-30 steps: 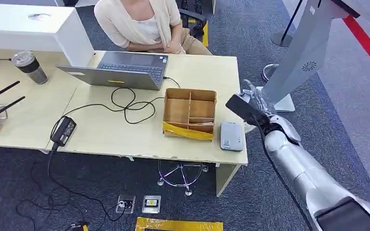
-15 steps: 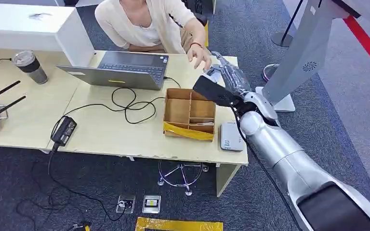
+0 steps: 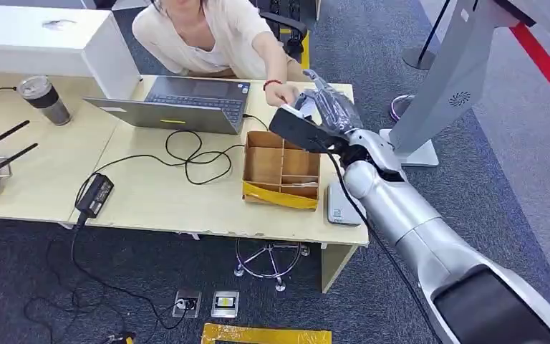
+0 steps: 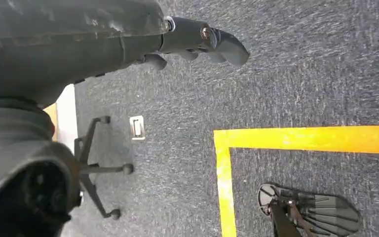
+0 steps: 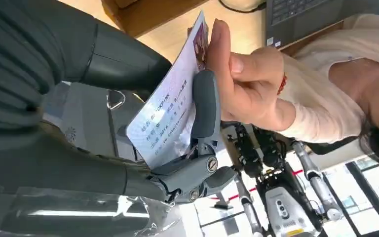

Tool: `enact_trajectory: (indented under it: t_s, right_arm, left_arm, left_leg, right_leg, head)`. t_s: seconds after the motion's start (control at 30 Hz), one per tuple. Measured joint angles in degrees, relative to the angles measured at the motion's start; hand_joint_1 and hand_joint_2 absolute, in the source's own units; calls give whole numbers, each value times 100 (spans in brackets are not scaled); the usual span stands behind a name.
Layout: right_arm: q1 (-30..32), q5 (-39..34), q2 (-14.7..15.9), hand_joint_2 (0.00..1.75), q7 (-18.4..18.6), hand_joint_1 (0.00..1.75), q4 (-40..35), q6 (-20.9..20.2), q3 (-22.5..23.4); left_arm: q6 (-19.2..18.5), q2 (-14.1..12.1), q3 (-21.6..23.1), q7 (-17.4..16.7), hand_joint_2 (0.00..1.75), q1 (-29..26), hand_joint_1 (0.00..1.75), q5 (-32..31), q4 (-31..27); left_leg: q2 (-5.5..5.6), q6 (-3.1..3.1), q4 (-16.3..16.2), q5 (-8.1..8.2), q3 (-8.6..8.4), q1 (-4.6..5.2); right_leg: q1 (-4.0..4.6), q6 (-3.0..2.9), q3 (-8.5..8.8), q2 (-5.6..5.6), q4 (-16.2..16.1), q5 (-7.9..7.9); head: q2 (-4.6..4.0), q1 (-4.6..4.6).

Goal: Pass the card to the sensor for recognition and then transmit it.

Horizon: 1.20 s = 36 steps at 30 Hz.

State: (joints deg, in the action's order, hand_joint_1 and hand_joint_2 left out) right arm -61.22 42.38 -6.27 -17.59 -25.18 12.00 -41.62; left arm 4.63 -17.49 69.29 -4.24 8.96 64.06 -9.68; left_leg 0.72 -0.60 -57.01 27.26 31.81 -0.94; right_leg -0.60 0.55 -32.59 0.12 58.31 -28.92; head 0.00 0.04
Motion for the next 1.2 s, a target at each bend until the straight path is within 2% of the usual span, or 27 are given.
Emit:
enact_trajectory:
  t_s: [0.1, 0.13, 0.17, 0.37, 0.5, 0.87, 1.0, 1.03, 1.1, 1.2]
  right_arm:
    - [-16, 92, 0, 175, 74, 175, 22, 2, 2]
    - [-20, 116, 0, 175, 101, 59, 31, 2, 2]
    - [-20, 144, 2, 0, 116, 0, 37, 2, 4]
    - [-19, 201, 0, 0, 151, 0, 61, -11, 15]
    - [-17, 199, 0, 0, 144, 0, 87, -267, 103]
    - [63, 404, -61, 0, 131, 0, -13, -468, 350]
    - [210, 402, 4, 0, 76, 0, -161, -562, 513]
    - [293, 387, 80, 175, 96, 0, -272, -610, 579]
    - [519, 371, 260, 175, 252, 0, -582, -660, 722]
    - [917, 317, 699, 175, 745, 0, -1358, -922, 996]
  left_arm:
    - [9, 18, 0, -13, 0, -1, 0, 26, 0]
    - [11, 26, 2, -13, 0, -1, 0, 46, 0]
    - [11, 28, 2, -13, 0, -1, 0, 50, 0]
    - [13, 59, 18, -13, 0, -1, 0, 63, 0]
    - [13, 61, 59, -20, 0, 0, 0, 120, 0]
    - [55, 98, 66, -251, 0, 1, 0, 442, 0]
    - [83, 127, 66, -297, 0, 2, 0, 540, 0]
    - [105, 133, 66, -321, 0, 2, 0, 564, 0]
    - [164, 149, 66, -411, 0, -3, 0, 608, 0]
    - [269, 177, 66, -507, 0, -14, 0, 695, 0]
  left_leg:
    - [0, 0, 0, 0, 1, 0]
    - [0, 0, 0, 0, 1, 0]
    - [0, 0, 0, 0, 1, 0]
    - [-1, 0, 0, 0, 4, 0]
    - [-1, 0, 0, 0, 4, 0]
    - [-1, 0, 0, 0, 3, 0]
    - [-2, 0, -2, 0, -1, 0]
    - [-2, 0, -3, 0, -3, 0]
    - [3, 0, -4, 0, 0, 1]
    - [3, 1, -9, 1, 0, 1]
  right_leg:
    - [0, 0, 0, 0, 0, 0]
    - [0, 0, 0, 0, 0, 0]
    - [0, 0, 0, 0, -1, 0]
    - [0, 0, -6, 0, -1, 0]
    - [0, 0, -6, 0, 0, 0]
    - [0, 0, -6, 0, 0, 0]
    - [0, 0, -7, 1, -2, 0]
    - [0, 0, -7, 1, -3, 0]
    - [-1, 0, -4, -3, -3, 0]
    - [-1, 0, -3, -3, -8, 0]
  head:
    - [0, 0]
    - [0, 0]
    - [0, 0]
    - [0, 0]
    - [0, 0]
    - [0, 0]
    - [0, -2]
    - [0, 0]
    - [0, 0]
    - [0, 0]
